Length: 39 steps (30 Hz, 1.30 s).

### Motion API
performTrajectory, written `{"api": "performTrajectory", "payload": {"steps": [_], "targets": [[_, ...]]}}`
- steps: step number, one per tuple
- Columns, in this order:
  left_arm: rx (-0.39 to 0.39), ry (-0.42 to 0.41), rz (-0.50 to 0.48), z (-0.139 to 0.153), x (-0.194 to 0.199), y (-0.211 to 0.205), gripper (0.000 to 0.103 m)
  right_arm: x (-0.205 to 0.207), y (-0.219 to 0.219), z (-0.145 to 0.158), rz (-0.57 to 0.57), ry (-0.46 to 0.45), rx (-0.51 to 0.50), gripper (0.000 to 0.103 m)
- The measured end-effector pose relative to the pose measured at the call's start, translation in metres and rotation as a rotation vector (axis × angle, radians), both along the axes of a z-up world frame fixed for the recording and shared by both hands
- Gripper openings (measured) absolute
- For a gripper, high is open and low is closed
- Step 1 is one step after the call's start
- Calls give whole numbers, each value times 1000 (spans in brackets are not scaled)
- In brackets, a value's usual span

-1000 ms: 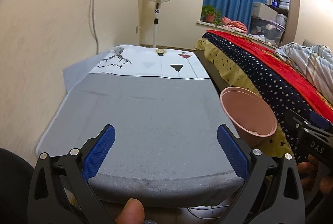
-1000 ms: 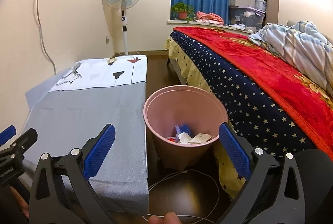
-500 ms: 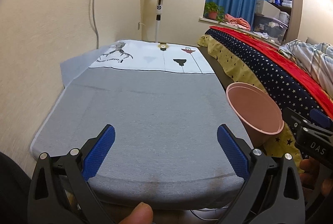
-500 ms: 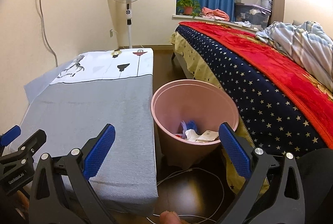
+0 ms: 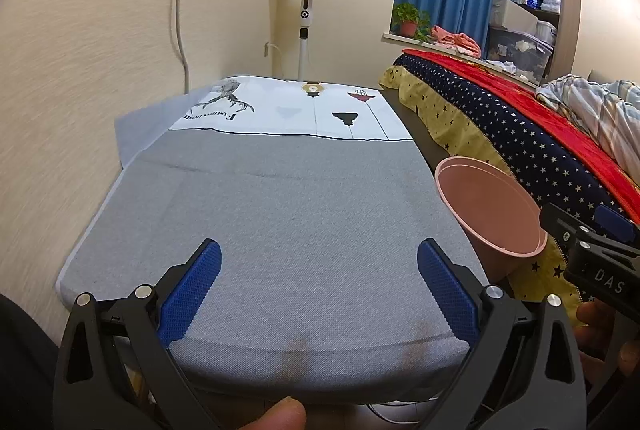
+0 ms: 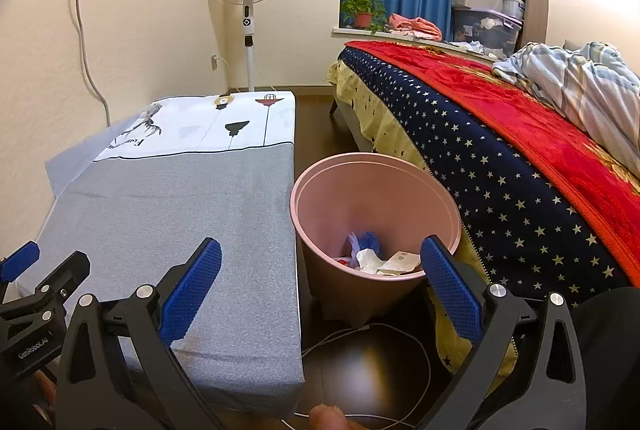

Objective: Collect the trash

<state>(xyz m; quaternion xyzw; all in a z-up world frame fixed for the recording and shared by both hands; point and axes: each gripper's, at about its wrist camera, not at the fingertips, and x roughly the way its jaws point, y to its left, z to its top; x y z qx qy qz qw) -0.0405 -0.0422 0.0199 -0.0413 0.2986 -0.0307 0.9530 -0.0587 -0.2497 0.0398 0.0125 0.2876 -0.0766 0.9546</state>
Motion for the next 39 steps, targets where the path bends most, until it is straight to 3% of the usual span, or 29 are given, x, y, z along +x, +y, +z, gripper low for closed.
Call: {"api": "performTrajectory", "payload": {"steps": [39], "targets": [[-5, -8, -2, 1, 0, 3, 95, 0, 2, 1, 4, -2, -9, 98]]}}
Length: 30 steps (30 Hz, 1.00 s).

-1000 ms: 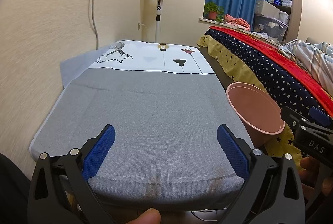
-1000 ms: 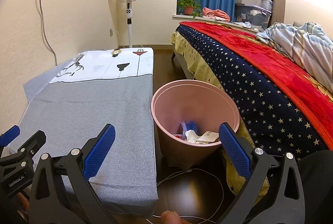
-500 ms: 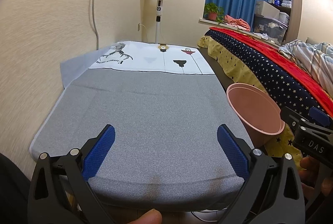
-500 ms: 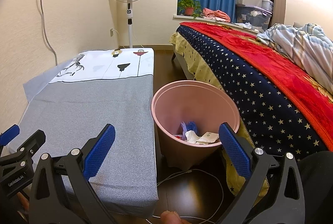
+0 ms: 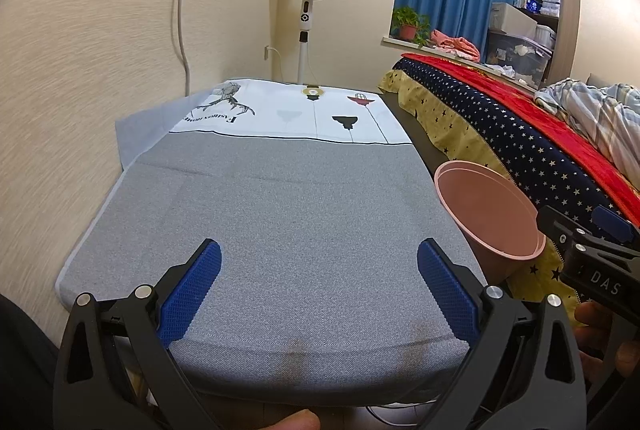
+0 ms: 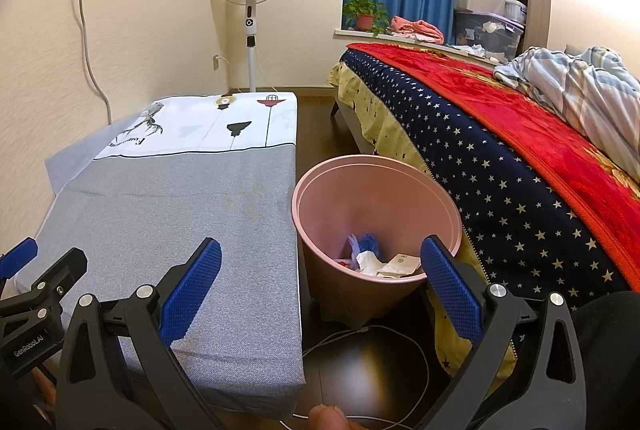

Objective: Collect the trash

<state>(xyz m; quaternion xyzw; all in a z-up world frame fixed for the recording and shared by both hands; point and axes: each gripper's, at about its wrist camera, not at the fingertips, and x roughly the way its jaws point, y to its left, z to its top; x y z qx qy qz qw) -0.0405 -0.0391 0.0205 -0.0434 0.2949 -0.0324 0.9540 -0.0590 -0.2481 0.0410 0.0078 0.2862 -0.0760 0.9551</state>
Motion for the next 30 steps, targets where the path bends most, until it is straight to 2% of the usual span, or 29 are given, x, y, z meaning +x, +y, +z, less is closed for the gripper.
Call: {"api": "performTrajectory", "payload": {"steps": [30], "targets": [[0, -4, -4, 1, 0, -4, 95, 1, 1, 0, 1, 1, -3, 98]]}}
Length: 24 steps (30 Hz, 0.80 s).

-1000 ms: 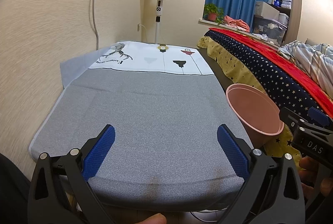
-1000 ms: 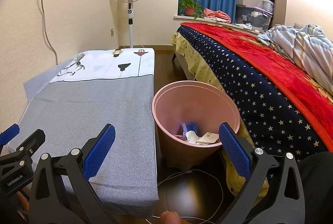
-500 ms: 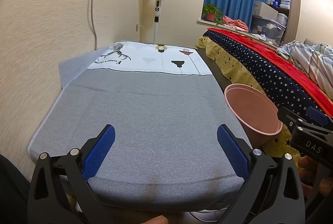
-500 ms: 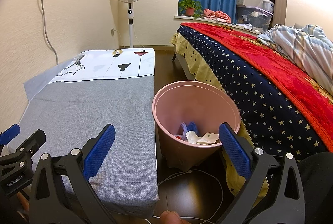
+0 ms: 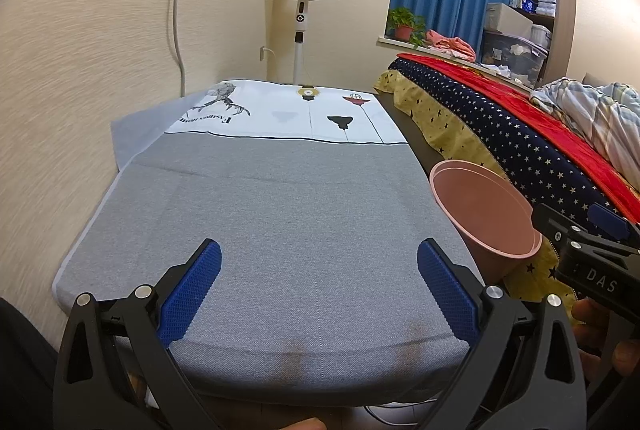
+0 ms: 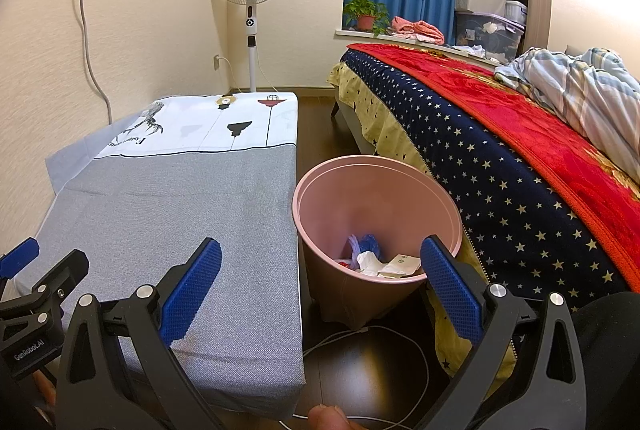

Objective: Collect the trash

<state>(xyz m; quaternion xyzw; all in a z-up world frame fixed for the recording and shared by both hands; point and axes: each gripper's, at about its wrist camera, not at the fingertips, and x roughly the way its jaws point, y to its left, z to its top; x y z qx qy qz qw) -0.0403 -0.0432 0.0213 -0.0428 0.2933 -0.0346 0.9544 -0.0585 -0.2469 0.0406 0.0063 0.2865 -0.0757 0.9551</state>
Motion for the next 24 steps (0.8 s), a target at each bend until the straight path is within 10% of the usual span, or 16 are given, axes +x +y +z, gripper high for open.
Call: {"api": "performTrajectory", "payload": {"steps": [24], "targets": [[15, -9, -17, 1, 1, -12, 95, 3, 4, 2, 7, 3, -4, 98]]}}
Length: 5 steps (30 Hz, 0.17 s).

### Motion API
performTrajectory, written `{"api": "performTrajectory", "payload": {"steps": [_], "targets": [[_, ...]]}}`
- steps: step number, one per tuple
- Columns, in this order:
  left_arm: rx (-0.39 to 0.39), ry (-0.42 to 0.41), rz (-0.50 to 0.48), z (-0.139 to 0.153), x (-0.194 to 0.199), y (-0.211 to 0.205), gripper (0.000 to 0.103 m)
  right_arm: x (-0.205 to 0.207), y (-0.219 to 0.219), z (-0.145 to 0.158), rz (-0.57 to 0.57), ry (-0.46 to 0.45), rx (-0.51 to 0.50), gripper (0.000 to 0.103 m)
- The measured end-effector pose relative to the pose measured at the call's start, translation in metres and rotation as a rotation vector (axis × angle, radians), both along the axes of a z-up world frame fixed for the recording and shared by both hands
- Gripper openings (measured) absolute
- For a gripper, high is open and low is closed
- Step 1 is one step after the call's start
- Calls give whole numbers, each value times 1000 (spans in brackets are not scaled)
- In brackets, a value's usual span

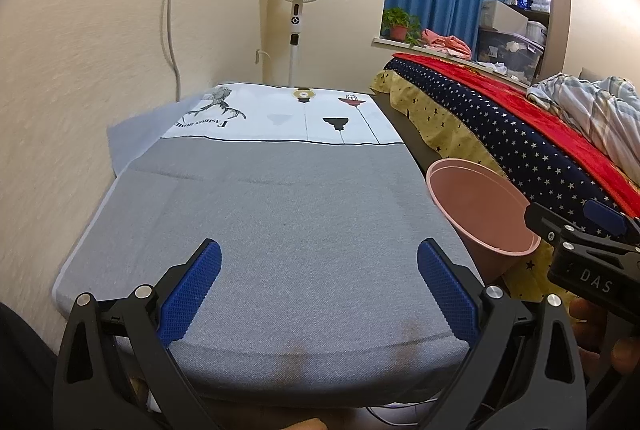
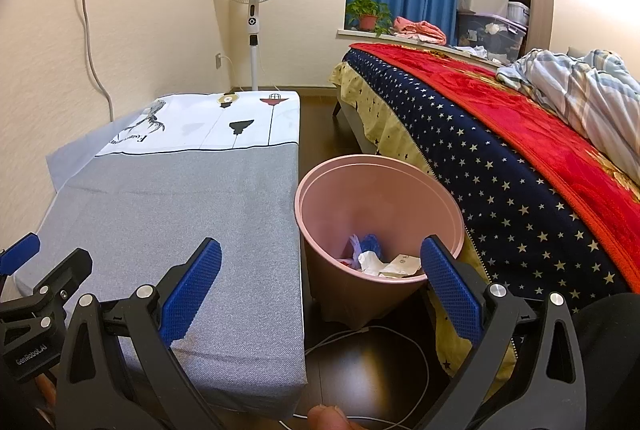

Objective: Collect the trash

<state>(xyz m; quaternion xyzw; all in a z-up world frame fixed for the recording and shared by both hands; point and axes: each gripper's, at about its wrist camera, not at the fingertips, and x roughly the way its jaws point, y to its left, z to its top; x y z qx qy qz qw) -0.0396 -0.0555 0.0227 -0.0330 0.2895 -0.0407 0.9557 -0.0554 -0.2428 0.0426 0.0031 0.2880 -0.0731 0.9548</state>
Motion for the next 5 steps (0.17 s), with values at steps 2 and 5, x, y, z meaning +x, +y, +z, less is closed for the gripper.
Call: {"api": "performTrajectory", "payload": {"steps": [2, 5], "targets": [[1, 1, 1, 0, 0, 1, 95, 0, 0, 0, 0, 0, 0, 98], [-1, 5, 2, -2, 2, 0, 95, 0, 0, 0, 1, 0, 0, 98]]}}
